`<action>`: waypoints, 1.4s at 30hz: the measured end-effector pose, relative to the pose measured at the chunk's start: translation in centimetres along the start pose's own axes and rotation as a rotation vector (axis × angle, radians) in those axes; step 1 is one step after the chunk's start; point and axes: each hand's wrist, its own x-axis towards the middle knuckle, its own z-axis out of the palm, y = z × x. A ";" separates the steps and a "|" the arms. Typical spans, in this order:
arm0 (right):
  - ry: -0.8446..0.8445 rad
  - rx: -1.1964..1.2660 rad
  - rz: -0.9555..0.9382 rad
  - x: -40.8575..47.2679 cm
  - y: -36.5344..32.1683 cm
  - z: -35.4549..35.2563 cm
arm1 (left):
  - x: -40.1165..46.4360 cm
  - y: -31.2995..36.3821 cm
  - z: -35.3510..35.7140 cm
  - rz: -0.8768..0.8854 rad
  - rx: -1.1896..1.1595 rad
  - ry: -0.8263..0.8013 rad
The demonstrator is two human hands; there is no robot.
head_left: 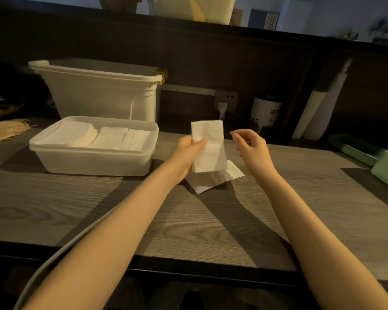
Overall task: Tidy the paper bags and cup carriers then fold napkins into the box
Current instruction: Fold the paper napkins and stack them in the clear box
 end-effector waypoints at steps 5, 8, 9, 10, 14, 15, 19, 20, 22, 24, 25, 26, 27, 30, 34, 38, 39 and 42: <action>-0.250 -0.366 0.193 -0.1 1.1 -0.3 | 1.0 0.0 -2.6 0.005 -0.076 0.158; -0.358 -0.499 0.228 -0.6 1.0 -0.1 | 1.3 -0.1 -3.4 0.015 -0.069 0.192; -0.376 -0.536 0.229 -0.8 1.0 0.0 | 1.3 0.0 -3.4 0.028 -0.045 0.200; -0.390 -0.570 0.229 -0.9 1.0 0.1 | 1.3 0.0 -3.5 0.039 -0.021 0.206; -0.403 -0.624 0.255 -1.0 1.4 0.5 | 1.4 -0.1 -3.3 0.040 0.047 0.217; -0.406 -0.623 0.259 -0.9 1.5 0.6 | 1.4 -0.2 -3.3 0.039 0.055 0.223; -0.406 -0.583 0.258 -0.6 1.9 0.7 | 1.4 -0.1 -3.2 0.046 0.043 0.227; -0.391 -0.556 0.243 -0.6 1.9 0.7 | 1.4 -0.2 -3.3 0.041 0.037 0.227; -0.326 -0.441 0.202 -0.5 1.6 0.6 | 1.5 -0.3 -3.4 0.021 0.041 0.240; -0.232 -0.285 0.162 -0.4 1.2 0.3 | 1.5 -0.3 -3.4 0.005 0.043 0.260; -0.194 -0.201 0.140 -0.4 0.9 0.1 | 1.6 -0.3 -3.4 0.001 0.036 0.264; -0.168 -0.105 0.118 -0.4 0.6 -0.2 | 1.6 -0.3 -3.4 -0.002 0.028 0.264; -0.150 -0.003 0.107 -0.5 0.2 -0.5 | 1.5 -0.3 -3.3 -0.007 0.024 0.266; -0.114 0.249 0.125 -0.6 -0.8 -1.3 | 1.3 -0.2 -3.2 -0.033 0.011 0.270; -0.140 0.347 0.141 -0.8 -1.5 -1.5 | 0.9 -0.1 -2.3 -0.078 -0.014 0.174; -0.158 0.265 0.099 -1.1 -1.7 -0.7 | 0.2 -0.4 -1.0 -0.139 -0.005 0.032; -0.148 0.244 0.087 -1.2 -1.7 -0.6 | 0.1 -0.5 -0.8 -0.149 -0.001 -0.002; -0.129 0.202 0.063 -1.3 -1.6 -0.3 | -0.2 -0.5 -0.2 -0.140 -0.020 -0.102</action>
